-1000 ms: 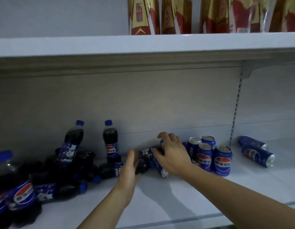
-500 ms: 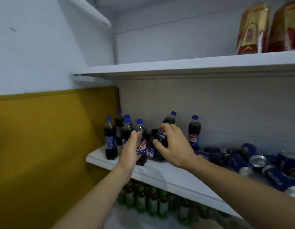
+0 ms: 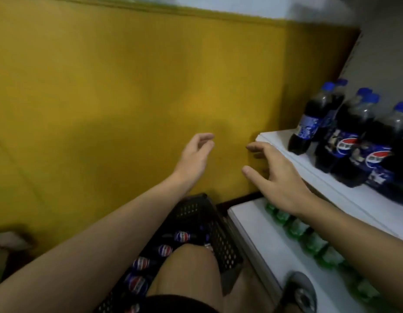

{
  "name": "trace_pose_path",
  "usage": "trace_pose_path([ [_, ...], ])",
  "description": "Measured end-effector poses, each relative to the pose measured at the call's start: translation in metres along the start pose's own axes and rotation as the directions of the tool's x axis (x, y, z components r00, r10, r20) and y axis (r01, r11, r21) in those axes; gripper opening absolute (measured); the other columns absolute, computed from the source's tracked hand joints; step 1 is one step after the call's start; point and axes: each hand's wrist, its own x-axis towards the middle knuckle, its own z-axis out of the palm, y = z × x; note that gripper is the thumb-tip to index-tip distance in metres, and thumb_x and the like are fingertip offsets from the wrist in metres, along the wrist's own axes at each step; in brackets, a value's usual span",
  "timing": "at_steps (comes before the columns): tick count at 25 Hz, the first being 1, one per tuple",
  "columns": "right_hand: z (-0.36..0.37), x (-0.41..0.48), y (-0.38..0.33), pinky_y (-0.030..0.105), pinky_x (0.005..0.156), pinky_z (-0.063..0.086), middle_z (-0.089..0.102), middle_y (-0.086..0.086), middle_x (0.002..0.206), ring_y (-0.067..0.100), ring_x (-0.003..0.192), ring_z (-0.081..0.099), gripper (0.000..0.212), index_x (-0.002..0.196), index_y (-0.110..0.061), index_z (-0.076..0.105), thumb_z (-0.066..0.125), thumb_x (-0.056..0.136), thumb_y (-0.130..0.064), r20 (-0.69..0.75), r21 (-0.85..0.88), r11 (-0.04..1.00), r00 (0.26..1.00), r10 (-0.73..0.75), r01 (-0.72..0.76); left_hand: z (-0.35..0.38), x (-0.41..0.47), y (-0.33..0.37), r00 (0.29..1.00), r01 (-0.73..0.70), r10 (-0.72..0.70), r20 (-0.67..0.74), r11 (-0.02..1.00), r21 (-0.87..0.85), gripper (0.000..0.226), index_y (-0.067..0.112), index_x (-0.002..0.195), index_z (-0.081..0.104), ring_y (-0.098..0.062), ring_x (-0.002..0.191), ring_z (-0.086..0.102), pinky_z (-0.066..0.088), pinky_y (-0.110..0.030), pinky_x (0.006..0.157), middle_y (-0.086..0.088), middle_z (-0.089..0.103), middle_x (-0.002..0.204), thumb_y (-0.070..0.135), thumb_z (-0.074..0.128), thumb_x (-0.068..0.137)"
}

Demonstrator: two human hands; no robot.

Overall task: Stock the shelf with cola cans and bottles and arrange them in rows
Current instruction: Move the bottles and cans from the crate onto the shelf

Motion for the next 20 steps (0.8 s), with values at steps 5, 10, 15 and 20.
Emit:
trace_pose_path([
  [5,0.071,-0.008,0.07,0.027,0.087,0.051,0.048,-0.015,0.133,0.003,0.117,0.049,0.045,0.137,-0.034,0.044,0.061,0.096,-0.042,0.156,0.125,0.988,0.985,0.072,-0.092,0.019,0.013,-0.088,0.964,0.266,-0.266,-0.007,0.964,0.016,0.027,0.027,0.132,0.055,-0.016,0.124,0.053,0.048,-0.037,0.095,0.005,0.054,0.136,0.032,0.048,0.107],
  [10,0.14,0.003,0.128,0.017,0.083,0.044,0.049,-0.01,0.137,0.005,0.117,0.05,0.05,0.141,-0.028,0.042,0.058,0.098,-0.045,0.339,0.121,0.965,0.924,0.179,-0.232,-0.013,0.01,-0.165,0.878,0.477,-0.478,-0.012,0.876,0.074,0.027,0.03,0.134,0.052,-0.014,0.118,0.057,0.05,-0.04,0.096,0.005,0.053,0.137,0.035,0.043,0.109],
  [15,0.214,0.007,0.147,0.028,0.096,0.044,0.05,-0.003,0.135,0.015,0.121,0.051,0.051,0.142,-0.028,0.041,0.059,0.097,-0.045,0.595,-0.009,0.983,0.79,0.151,-0.181,-0.044,0.029,-0.195,0.873,0.483,-0.487,0.016,0.87,0.093,0.026,0.03,0.131,0.054,-0.014,0.112,0.064,0.054,-0.04,0.093,0.007,0.056,0.133,0.035,0.042,0.108],
  [20,0.278,0.009,0.158,0.034,0.092,0.049,0.052,0.001,0.131,0.021,0.117,0.056,0.051,0.14,-0.027,0.04,0.061,0.095,-0.043,0.752,-0.111,0.972,0.623,0.218,-0.206,-0.064,0.041,-0.219,0.834,0.545,-0.551,0.017,0.83,0.122,0.022,0.03,0.126,0.054,-0.017,0.107,0.065,0.052,-0.038,0.089,0.002,0.058,0.13,0.034,0.044,0.108],
])
